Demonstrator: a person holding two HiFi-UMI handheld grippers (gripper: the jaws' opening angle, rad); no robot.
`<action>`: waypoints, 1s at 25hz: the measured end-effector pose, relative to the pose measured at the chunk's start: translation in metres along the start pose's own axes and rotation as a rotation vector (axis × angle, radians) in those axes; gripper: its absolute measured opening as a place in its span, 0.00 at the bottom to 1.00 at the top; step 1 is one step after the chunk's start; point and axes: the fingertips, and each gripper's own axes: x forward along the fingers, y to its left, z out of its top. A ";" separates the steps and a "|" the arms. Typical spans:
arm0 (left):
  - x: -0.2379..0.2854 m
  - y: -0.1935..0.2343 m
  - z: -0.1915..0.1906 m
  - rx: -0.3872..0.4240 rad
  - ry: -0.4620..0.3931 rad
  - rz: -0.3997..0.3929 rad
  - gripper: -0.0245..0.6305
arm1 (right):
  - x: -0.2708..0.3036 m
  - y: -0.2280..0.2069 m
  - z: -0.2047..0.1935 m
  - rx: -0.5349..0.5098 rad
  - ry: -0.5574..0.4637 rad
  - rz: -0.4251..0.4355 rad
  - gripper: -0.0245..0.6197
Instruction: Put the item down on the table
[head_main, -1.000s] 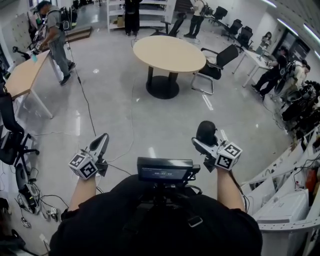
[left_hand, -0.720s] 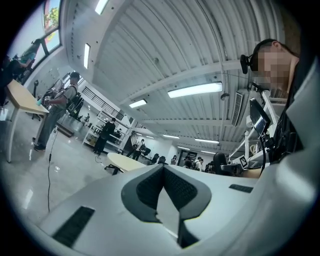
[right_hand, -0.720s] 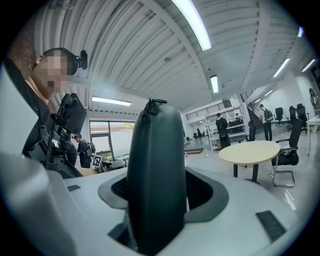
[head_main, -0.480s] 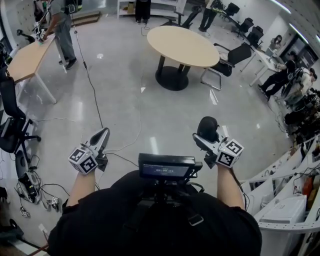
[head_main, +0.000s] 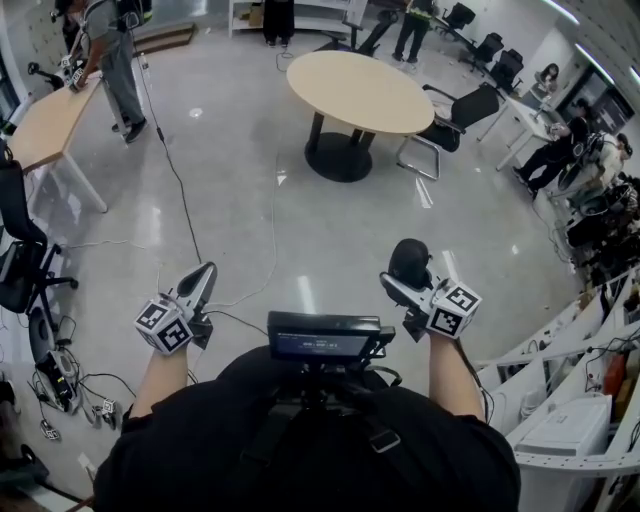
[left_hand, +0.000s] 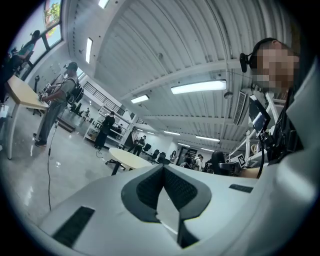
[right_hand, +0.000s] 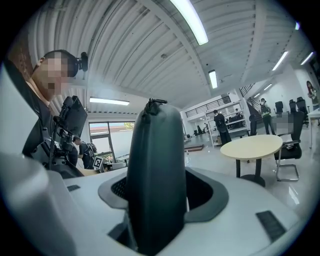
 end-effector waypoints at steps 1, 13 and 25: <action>0.005 -0.003 0.000 0.009 0.004 0.003 0.03 | -0.001 -0.007 0.000 0.003 -0.004 0.007 0.46; 0.147 -0.086 -0.018 0.052 -0.053 0.074 0.03 | -0.087 -0.154 0.051 -0.072 -0.063 0.107 0.46; 0.296 -0.172 -0.046 0.083 -0.024 -0.009 0.03 | -0.198 -0.269 0.053 -0.044 -0.095 0.043 0.46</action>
